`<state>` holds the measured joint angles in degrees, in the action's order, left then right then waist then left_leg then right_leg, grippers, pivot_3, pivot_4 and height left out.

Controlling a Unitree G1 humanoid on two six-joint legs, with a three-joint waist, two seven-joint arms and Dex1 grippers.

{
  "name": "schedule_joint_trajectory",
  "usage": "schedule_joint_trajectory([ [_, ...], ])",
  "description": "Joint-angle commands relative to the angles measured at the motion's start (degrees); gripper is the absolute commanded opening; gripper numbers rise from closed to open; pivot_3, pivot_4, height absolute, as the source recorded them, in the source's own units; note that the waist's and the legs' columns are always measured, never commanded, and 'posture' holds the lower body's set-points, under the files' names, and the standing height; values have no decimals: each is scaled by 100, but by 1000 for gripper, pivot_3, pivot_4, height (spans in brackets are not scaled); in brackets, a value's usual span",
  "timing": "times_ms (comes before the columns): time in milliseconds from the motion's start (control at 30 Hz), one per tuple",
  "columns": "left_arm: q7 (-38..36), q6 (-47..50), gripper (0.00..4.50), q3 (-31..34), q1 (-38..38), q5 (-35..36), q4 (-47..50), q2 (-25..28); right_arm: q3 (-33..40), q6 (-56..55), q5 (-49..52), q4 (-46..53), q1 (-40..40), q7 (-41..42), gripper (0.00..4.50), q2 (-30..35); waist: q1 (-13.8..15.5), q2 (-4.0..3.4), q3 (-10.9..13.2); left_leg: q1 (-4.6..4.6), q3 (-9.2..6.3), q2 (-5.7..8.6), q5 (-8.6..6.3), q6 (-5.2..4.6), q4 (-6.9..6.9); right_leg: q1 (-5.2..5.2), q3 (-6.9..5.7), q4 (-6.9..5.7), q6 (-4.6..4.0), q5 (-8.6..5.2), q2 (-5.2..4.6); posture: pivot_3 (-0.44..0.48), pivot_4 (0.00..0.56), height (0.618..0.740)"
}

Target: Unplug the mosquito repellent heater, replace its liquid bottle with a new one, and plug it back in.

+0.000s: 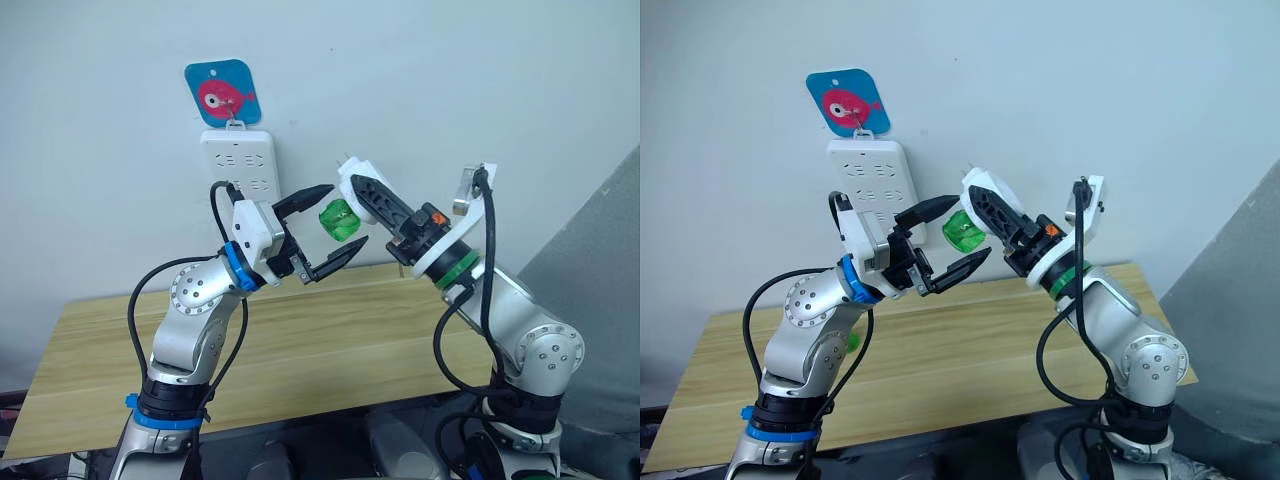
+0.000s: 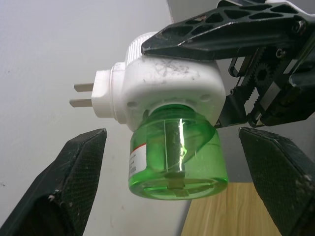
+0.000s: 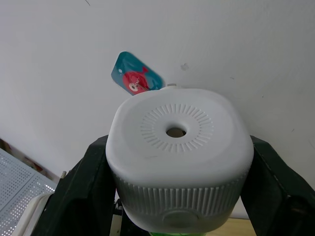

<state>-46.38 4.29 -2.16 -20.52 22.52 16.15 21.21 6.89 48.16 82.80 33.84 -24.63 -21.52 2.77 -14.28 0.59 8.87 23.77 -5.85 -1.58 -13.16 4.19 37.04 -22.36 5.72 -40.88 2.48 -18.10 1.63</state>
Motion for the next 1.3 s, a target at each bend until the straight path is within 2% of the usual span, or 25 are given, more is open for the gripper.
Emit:
schedule_joint_trajectory([
  [33, -98, -115, 4313, -51, 37, 7, 94, 56, -120, -260, 179, 128, -27, 51, 2988, 111, 0, 0, 0, 0, 0, 0, 0, 0, 0, 0, 0, 0, 0, 0, 0, -245, 77, 710],
  [133, -103, -134, 3597, -38, 51, -6, 74, 52, -210, -381, 213, 125, -15, 67, 2988, 207, 1, 0, 0, 0, -1, 0, 0, 0, 0, 0, -1, 0, 0, 0, 0, -244, 75, 710],
  [233, -68, -140, 2566, -24, -1, 0, 49, 27, -278, -478, 241, 122, -2, 67, 2988, 279, 2, 0, -1, 0, -1, -1, 0, 0, 0, 0, -1, 0, 0, 0, 0, -244, 75, 710],
  [300, -71, -155, 2237, -22, -10, 4, 28, 28, -322, -539, 260, 116, 9, 70, 2988, 332, 3, 0, -1, 0, -2, 0, 0, 0, 1, 0, -1, 0, 0, 0, 0, -244, 75, 710],
  [667, -139, -243, 2238, -19, 73, 17, -18, 49, -530, -732, 418, 163, 160, 156, 2988, 608, 4, 0, -2, 0, -2, -1, 0, 0, 1, 0, -1, -1, -1, 1, 0, -244, 75, 710],
  [800, -290, -275, 2238, 22, 103, 75, -56, 99, -485, -717, 612, 238, 281, 282, 4366, 870, 5, 0, -2, 0, -2, -1, 0, 0, 1, 1, -1, -1, -1, 1, 0, -246, 78, 710],
  [867, -420, -314, 2238, 32, 111, 104, -94, 145, -421, -685, 795, 233, 352, 344, 4500, 1115, 5, 0, -2, 0, -2, 0, 0, 0, 2, 2, -1, -1, -1, 1, 0, -246, 78, 710],
  [967, -633, -378, 2238, 51, 144, 150, -178, 226, -229, -569, 1272, 189, 542, 491, 4500, 1695, 12, 0, -3, 0, -1, 1, 0, 0, 3, 3, 0, 0, -1, 0, 0, -254, 85, 710],
  [1033, -850, -457, 2238, 45, 177, 182, -222, 311, 22, -275, 1833, 110, 843, 855, 4500, 2398, 26, 0, -3, 1, -2, 0, 0, 0, 3, 2, -2, 1, 0, 0, 0, -254, 85, 710],
  [1167, -1388, -662, 2238, -2, 292, 238, -325, 533, 506, 415, 2812, -215, 1282, 1945, 4500, 3844, 49, 0, -3, 1, 4, 2, 0, -1, 2, 4, 2, 4, 0, -2, -1, -257, 97, 710],
  [1300, -2007, -949, 2238, -73, 481, 248, -458, 817, 736, 1185, 2982, -694, 1354, 3230, 4500, 4927, 40, -2, -3, -21, 26, -5, 0, -2, 0, 12, 22, 2, 0, -6, 8, -254, 100, 710],
])
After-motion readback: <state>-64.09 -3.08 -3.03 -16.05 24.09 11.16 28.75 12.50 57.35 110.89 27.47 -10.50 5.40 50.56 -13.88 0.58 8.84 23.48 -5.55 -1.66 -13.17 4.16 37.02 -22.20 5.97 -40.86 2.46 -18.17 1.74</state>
